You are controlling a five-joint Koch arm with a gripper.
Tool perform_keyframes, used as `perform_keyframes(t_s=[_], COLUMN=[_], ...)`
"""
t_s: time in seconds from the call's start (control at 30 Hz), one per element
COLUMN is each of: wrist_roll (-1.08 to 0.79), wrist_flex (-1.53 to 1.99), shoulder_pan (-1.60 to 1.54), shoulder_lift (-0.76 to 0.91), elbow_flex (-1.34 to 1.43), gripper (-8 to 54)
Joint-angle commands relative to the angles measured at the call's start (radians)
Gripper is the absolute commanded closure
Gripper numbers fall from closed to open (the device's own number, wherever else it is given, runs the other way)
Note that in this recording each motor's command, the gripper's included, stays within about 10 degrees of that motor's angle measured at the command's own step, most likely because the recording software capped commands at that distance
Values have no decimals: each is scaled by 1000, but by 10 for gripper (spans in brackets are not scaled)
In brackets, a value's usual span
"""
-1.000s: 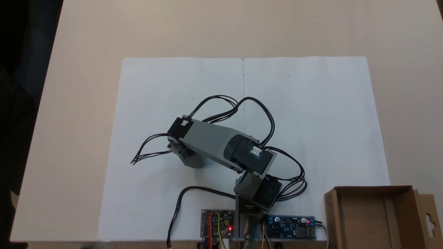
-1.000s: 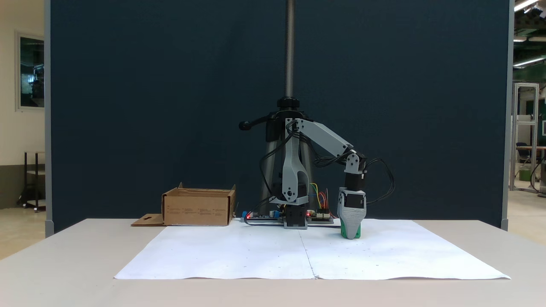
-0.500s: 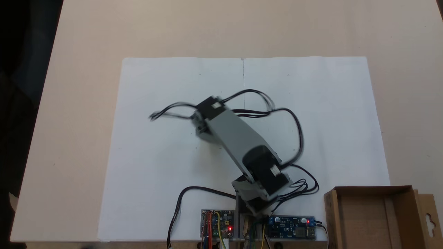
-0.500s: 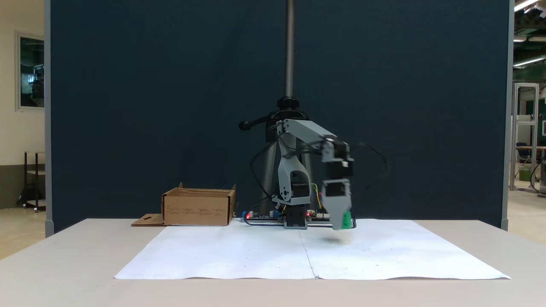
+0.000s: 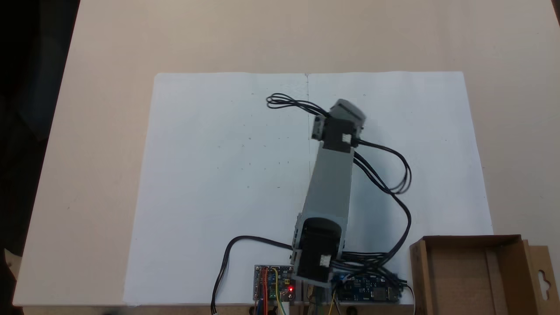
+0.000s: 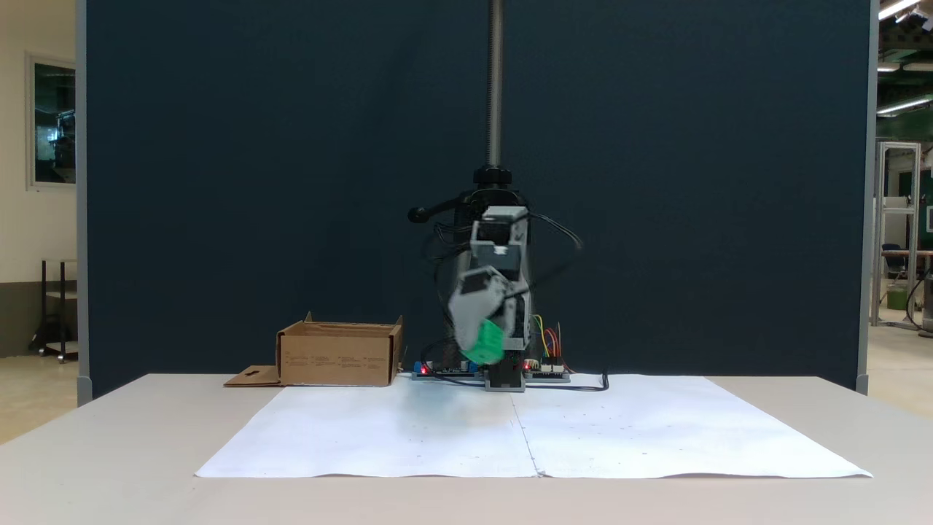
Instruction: Grasp a green dice and put it in the bin.
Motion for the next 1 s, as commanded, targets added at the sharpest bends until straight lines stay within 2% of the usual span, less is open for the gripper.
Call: perform_keyframes(t_s=[0.0, 0.1, 0.23, 0.37, 0.7, 0.97], wrist_roll=[-135, -260, -322, -460, -548, -641], wrist_flex=[-67, -66, -66, -66, -67, -67], shoulder_pan=[57, 291, 448, 834, 1172, 1440], shoulder_lift=[35, 37, 37, 31, -9, -235], elbow_flex=[-97, -222, -285, -291, -293, -422], gripper=[329, 329, 329, 329, 335, 335])
